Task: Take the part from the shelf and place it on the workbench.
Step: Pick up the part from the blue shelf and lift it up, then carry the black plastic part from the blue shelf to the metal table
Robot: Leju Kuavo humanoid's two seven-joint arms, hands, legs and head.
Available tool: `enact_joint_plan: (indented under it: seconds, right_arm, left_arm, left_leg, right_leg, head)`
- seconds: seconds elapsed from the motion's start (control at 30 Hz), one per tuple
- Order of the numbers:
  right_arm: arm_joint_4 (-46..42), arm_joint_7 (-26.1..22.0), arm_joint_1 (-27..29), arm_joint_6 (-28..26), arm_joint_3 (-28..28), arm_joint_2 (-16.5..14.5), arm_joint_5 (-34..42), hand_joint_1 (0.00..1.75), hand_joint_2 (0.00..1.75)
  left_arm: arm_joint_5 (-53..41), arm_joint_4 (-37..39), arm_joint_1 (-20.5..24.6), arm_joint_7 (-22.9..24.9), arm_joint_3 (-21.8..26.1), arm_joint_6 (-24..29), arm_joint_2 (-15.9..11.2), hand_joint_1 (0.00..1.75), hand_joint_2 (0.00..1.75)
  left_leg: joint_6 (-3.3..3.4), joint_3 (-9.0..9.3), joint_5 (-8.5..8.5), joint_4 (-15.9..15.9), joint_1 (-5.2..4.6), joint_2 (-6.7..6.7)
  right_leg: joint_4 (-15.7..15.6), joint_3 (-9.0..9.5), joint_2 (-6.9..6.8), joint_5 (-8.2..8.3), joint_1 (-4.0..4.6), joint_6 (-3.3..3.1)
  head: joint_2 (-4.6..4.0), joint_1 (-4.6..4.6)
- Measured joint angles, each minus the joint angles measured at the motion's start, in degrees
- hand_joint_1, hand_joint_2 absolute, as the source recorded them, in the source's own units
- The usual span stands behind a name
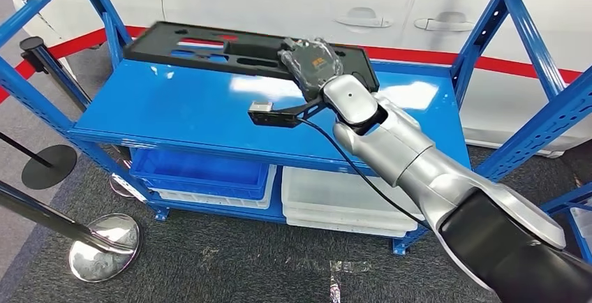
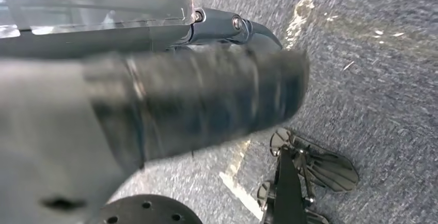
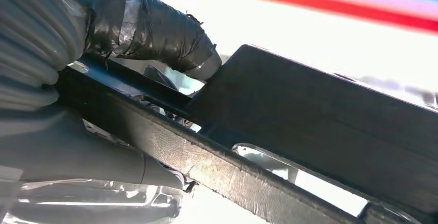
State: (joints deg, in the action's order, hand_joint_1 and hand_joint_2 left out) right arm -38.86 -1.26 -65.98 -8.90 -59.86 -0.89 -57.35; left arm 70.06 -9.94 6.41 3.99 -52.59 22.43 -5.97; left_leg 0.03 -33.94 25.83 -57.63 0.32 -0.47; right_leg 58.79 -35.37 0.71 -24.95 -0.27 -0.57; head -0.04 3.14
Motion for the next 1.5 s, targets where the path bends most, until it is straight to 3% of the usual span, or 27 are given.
enact_joint_plan:
  seconds: [0.17,0.37,0.5,0.57,0.7,1.5]
  right_arm:
    - [-13.11,2.29,-4.95,6.02,2.52,2.45,-1.33,1.75,1.75]
    - [-24.03,2.57,-7.82,7.42,5.72,5.40,-1.94,1.75,1.75]
    - [-28.37,2.13,-8.89,8.15,6.72,7.31,-2.69,1.75,1.75]
    - [-30.46,1.68,-9.79,9.48,6.85,8.34,-3.07,1.75,1.75]
    - [-34.70,1.31,-10.46,12.58,6.68,9.82,-3.12,1.75,1.75]
    - [-44.80,2.82,-9.21,20.83,5.15,13.60,6.57,1.75,1.75]
  left_arm:
    - [-1.86,0.00,-0.11,-2.16,-1.17,0.04,0.01,0.00,1.75]
    - [-3.04,0.00,-0.15,-4.11,-2.54,-0.23,0.03,0.00,1.75]
    - [-1.82,0.00,-0.18,-7.58,-2.78,-4.30,-0.01,0.00,0.00]
    - [-0.46,0.00,-0.24,-9.39,-2.76,-6.73,-0.05,0.00,0.00]
    - [0.41,0.00,-0.20,-11.68,-2.63,-8.35,-0.19,0.00,1.75]
    - [-0.31,0.00,-0.10,-10.54,-2.58,-6.76,-0.56,0.00,1.75]
  left_leg:
    - [0.00,0.00,0.01,0.00,0.00,0.02]
    - [-0.03,0.01,0.04,0.00,0.00,0.02]
    - [-0.03,0.02,0.04,-0.01,-0.01,0.02]
    - [-0.03,0.02,0.04,-0.01,-0.01,0.02]
    - [-0.03,0.03,0.04,0.00,-0.01,0.02]
    - [-0.04,0.01,0.06,0.00,0.01,0.02]
  right_leg:
    - [-0.02,-0.02,0.02,-0.01,0.00,0.00]
    - [-0.06,-0.01,0.04,0.00,-0.01,0.00]
    - [-0.06,0.01,0.03,0.00,-0.02,0.00]
    - [-0.06,0.01,0.05,0.00,-0.02,0.00]
    - [-0.06,0.00,0.07,0.00,-0.01,0.00]
    - [-0.06,0.00,0.06,-0.01,0.01,-0.01]
  head:
    - [0.00,0.00]
    - [0.00,0.01]
    - [0.00,-0.01]
    - [0.00,-0.01]
    - [0.00,0.01]
    - [0.00,0.00]
